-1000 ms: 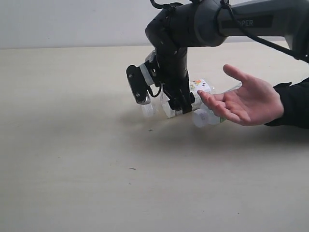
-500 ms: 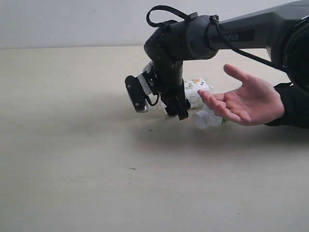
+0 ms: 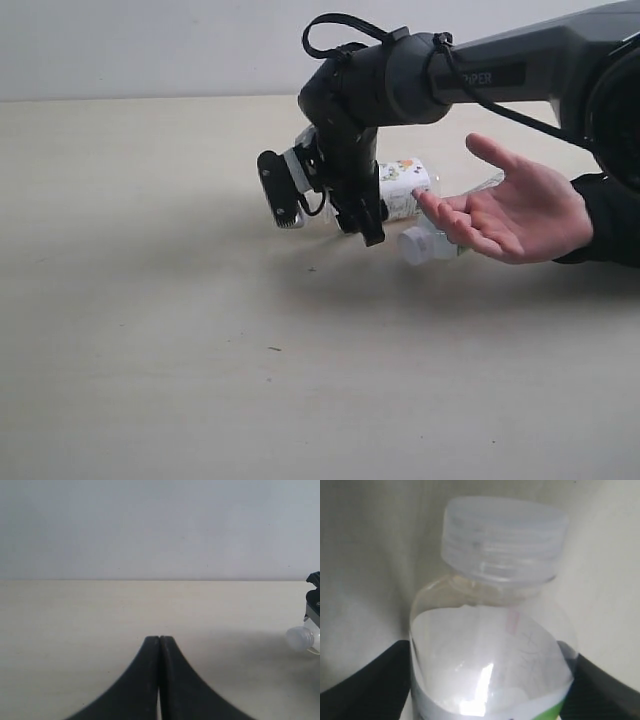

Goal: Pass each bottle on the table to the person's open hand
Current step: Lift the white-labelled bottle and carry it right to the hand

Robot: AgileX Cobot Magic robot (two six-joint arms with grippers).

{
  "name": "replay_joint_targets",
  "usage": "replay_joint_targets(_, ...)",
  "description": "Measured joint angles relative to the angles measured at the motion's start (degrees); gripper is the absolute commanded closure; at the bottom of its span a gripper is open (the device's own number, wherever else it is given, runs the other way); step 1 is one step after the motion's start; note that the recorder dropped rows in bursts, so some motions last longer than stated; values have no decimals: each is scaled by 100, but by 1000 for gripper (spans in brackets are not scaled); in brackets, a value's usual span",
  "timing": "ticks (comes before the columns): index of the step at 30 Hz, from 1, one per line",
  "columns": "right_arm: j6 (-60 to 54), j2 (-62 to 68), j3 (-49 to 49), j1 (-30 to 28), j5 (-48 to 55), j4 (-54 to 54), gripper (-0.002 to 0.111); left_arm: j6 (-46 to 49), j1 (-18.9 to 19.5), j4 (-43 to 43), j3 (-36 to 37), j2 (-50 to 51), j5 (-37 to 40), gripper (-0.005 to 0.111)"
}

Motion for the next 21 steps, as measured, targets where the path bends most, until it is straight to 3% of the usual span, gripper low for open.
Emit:
replay_joint_targets(9,196,-41,-318,0,-66,-359,108,0,0,0,0,0,0,107)
replay_joint_targets(21,1544,-503,-965,401,353,-613,108,0,0,0,0,0,0,107)
